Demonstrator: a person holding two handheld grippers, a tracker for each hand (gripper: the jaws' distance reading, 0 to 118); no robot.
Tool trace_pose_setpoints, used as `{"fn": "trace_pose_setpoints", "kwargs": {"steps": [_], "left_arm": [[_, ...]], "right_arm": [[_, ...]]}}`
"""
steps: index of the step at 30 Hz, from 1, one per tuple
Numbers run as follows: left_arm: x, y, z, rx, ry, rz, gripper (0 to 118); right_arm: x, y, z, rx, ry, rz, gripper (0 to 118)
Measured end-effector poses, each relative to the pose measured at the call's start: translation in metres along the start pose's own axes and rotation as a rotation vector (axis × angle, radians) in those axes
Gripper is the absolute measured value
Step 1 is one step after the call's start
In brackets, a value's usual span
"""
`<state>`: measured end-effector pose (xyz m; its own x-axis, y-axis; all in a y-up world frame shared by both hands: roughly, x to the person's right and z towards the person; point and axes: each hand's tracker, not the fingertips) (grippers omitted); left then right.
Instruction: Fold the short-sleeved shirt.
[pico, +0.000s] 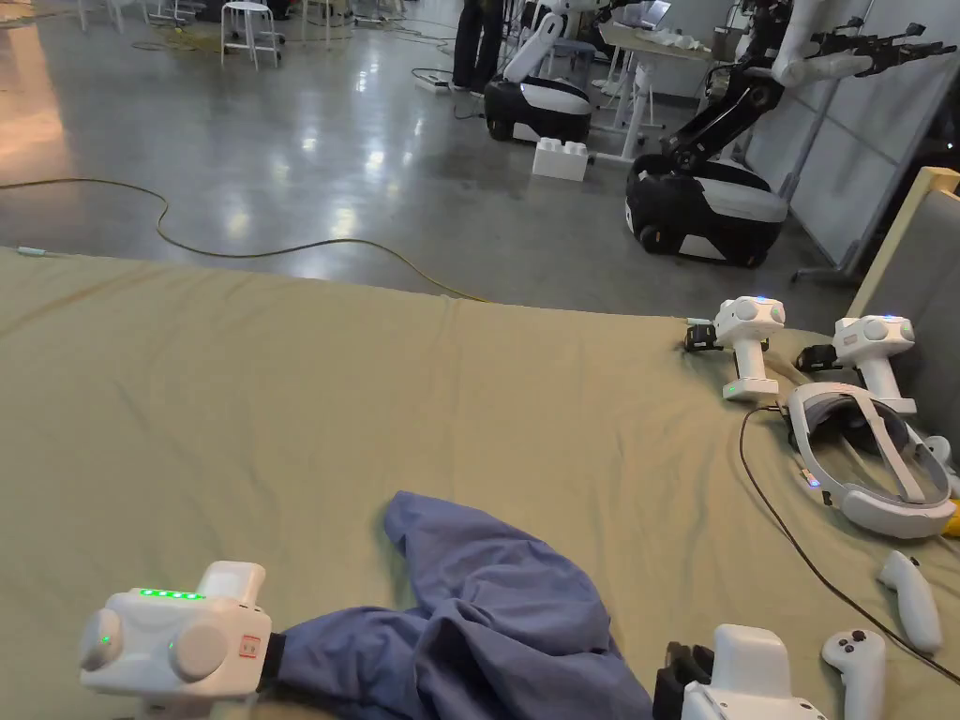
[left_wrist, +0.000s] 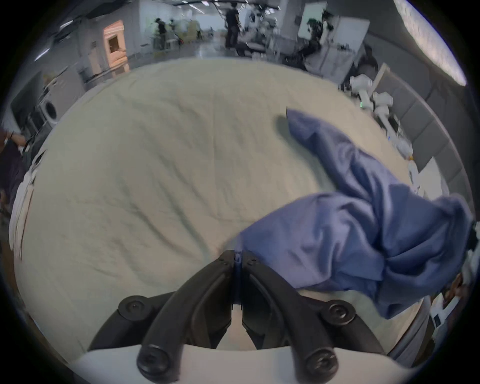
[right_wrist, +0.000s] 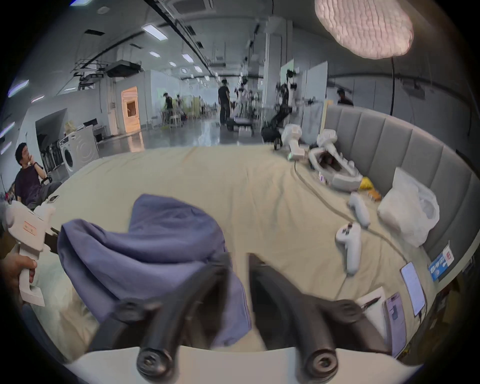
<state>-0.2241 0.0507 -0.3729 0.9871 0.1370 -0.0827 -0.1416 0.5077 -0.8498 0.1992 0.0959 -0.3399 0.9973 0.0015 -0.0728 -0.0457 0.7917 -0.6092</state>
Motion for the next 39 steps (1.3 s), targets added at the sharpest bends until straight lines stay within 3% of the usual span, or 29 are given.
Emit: {"fn": "trace_pose_setpoints", "kwargs": {"steps": [1,2,7,10,12,14,16,19,21,27,39], "left_arm": [[-0.002,-0.001,0.010,0.039,0.016,0.017,6],[-0.005,-0.002,0.022,0.078,-0.004,0.040,6],[-0.023,-0.003,0.059,0.154,-0.036,0.075,6],[-0.021,-0.006,0.073,0.169,-0.038,0.065,6],[-0.020,-0.010,0.078,0.174,-0.037,0.054,6],[-0.019,-0.013,0.081,0.177,-0.031,0.047,6],[-0.023,-0.014,0.082,0.184,-0.036,0.043,6],[-0.023,-0.011,0.094,0.217,-0.037,0.021,6],[-0.025,-0.004,0.107,0.260,-0.048,0.009,6],[-0.035,0.033,0.168,0.449,-0.007,-0.005,6],[-0.083,0.126,0.272,0.606,0.094,0.043,5]], "right_arm": [[0.005,-0.001,-0.007,-0.058,0.005,-0.013,57],[0.009,-0.004,-0.013,-0.113,0.012,-0.031,68],[0.014,-0.028,-0.047,-0.310,0.045,-0.033,67],[0.008,-0.045,-0.068,-0.411,0.090,-0.030,56],[0.003,-0.055,-0.073,-0.428,0.137,-0.045,26],[-0.003,-0.055,-0.066,-0.356,0.078,-0.012,5],[-0.004,-0.053,-0.059,-0.351,0.102,0.000,4],[-0.002,-0.040,-0.032,-0.197,0.123,0.022,4],[-0.003,-0.020,-0.010,-0.099,0.091,0.080,4],[0.013,0.059,0.051,0.152,0.048,0.138,4],[0.041,0.209,0.089,0.344,-0.002,0.120,4]]}}
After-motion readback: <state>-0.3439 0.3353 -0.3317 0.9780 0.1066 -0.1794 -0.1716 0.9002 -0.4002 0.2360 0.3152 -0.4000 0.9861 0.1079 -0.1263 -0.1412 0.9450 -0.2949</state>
